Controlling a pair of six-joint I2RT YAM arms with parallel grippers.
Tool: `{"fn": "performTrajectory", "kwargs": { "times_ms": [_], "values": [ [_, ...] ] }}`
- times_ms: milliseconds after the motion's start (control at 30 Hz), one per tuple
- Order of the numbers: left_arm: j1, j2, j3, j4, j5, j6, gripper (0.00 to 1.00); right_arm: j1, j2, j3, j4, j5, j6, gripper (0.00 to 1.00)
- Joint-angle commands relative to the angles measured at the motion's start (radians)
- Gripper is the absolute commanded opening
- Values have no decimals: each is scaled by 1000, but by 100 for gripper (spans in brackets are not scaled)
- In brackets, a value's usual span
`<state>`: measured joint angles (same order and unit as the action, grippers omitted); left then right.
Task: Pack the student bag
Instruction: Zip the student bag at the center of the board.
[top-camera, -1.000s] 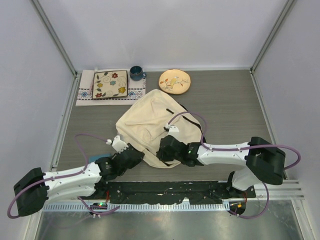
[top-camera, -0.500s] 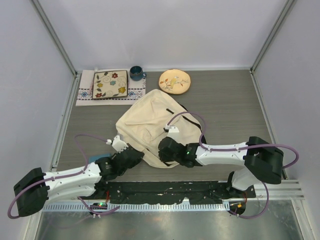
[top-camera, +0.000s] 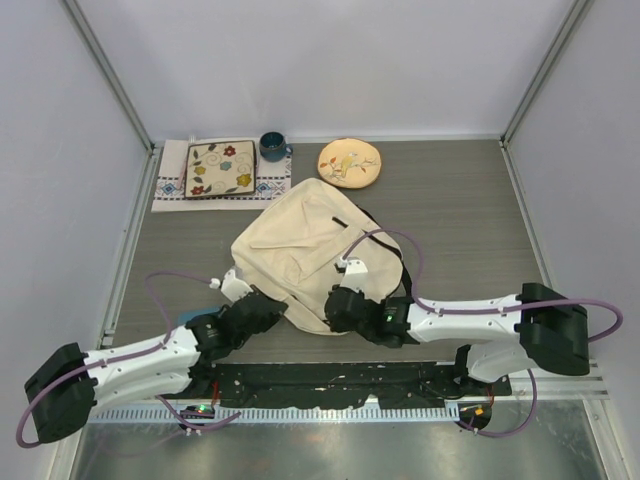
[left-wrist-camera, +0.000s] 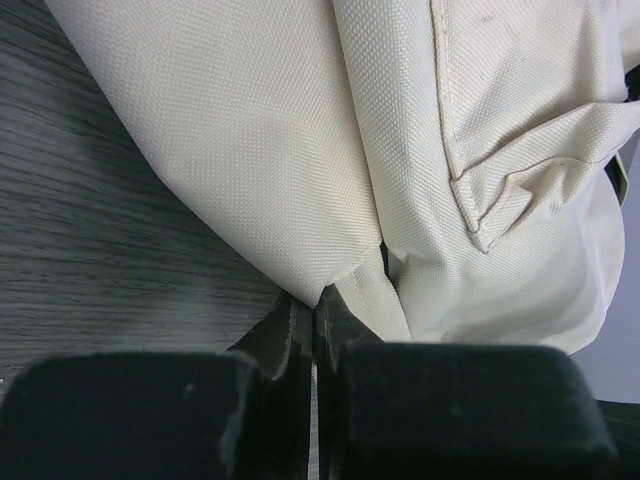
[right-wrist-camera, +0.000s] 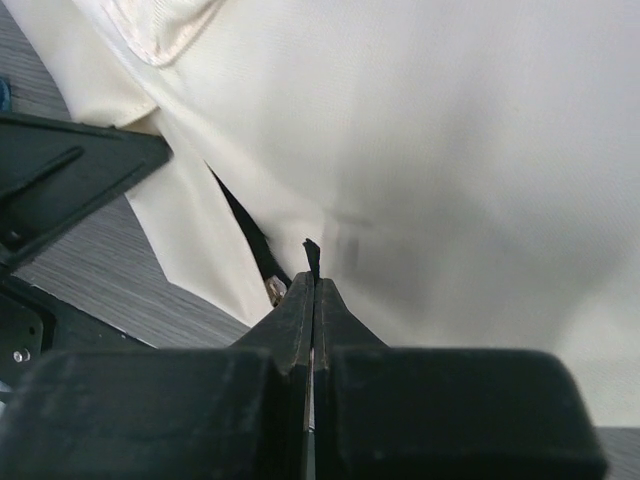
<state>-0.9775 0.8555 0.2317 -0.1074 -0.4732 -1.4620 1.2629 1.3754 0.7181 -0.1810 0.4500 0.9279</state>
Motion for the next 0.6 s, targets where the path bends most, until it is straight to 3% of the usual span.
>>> {"fn": "performTrajectory", "kwargs": {
  "times_ms": [0,567],
  "values": [
    [34,-35,-2,11,-39,9,0,15,-67,-22,-37,90,35,1],
    [108,-133,-19,-90,-18,29,0,58,-223,-100,-113,236,111,1]
  ]
}}
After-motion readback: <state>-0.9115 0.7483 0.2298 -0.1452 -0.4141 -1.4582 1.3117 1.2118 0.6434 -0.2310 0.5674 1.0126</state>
